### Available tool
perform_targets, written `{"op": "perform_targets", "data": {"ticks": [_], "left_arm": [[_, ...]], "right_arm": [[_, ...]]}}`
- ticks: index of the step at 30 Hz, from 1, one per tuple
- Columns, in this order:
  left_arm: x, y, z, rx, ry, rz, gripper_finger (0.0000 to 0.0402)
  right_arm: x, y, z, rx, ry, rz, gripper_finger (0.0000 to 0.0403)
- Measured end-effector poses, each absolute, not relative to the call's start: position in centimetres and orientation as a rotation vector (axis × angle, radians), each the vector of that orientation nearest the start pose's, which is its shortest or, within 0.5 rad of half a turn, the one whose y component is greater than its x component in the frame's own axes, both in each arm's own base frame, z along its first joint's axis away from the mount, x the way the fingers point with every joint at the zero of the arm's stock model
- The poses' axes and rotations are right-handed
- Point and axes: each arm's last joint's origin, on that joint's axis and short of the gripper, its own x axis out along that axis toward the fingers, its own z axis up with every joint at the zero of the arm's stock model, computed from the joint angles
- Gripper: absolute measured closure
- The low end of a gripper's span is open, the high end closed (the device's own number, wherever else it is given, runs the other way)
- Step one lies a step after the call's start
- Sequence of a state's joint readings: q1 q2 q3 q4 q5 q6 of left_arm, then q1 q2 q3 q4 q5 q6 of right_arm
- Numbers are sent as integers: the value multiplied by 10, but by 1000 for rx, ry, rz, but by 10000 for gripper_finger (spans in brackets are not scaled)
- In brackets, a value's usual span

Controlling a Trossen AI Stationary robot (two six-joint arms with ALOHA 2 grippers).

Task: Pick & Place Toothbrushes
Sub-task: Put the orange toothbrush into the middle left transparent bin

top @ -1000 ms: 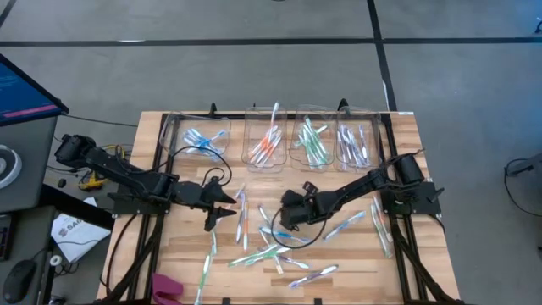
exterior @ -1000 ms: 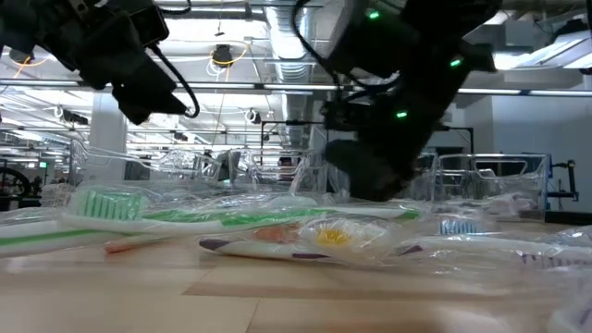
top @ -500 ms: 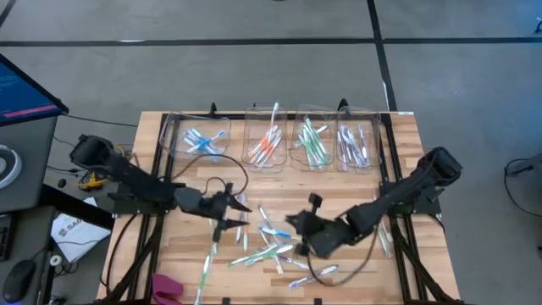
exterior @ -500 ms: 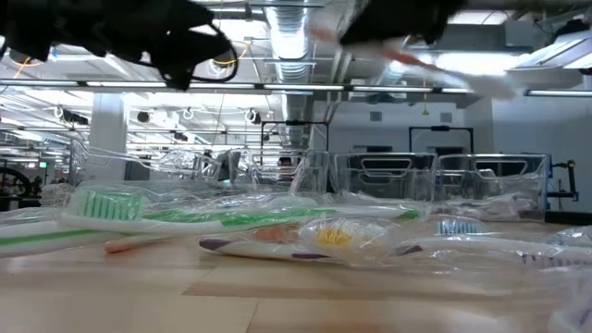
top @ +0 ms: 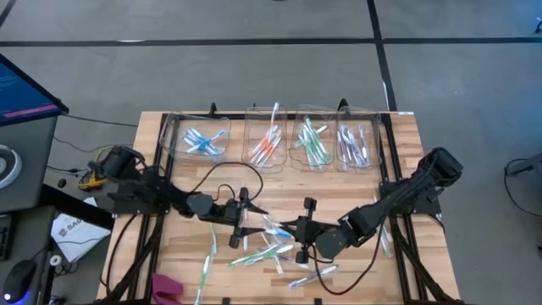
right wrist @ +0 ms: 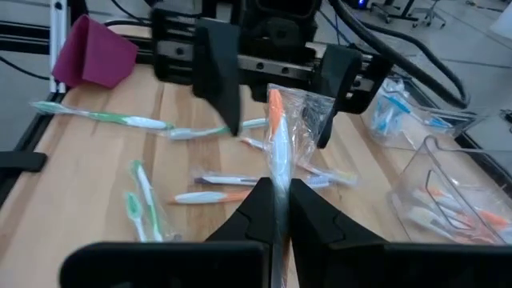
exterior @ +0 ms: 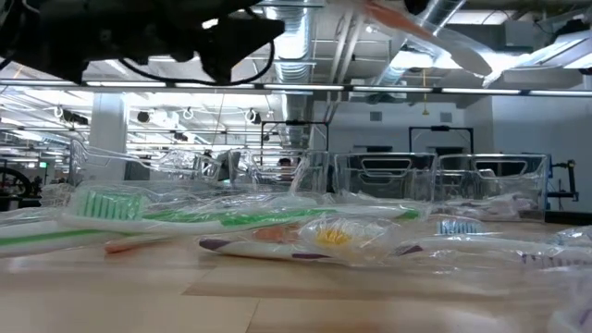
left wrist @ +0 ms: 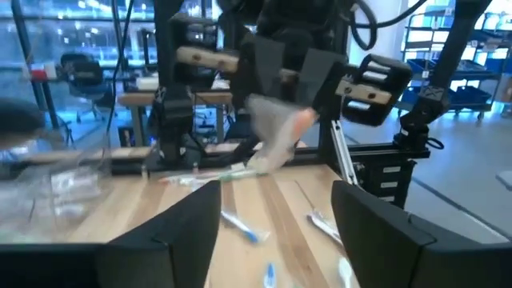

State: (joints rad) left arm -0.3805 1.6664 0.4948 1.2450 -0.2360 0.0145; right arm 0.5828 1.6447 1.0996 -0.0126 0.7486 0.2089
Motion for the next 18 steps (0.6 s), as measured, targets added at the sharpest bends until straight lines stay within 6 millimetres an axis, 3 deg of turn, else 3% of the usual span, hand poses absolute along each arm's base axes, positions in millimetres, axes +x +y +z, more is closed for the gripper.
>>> {"op": "perform_targets", "data": {"ticks": [7, 18], "left_arm": [[282, -110, 181, 73, -127, -222, 143], [285, -106, 183, 73, -136, -204, 167]], "right_arm": [[309, 177, 244, -136, 428, -198, 392], [311, 174, 243, -130, 439, -184, 392]]}}
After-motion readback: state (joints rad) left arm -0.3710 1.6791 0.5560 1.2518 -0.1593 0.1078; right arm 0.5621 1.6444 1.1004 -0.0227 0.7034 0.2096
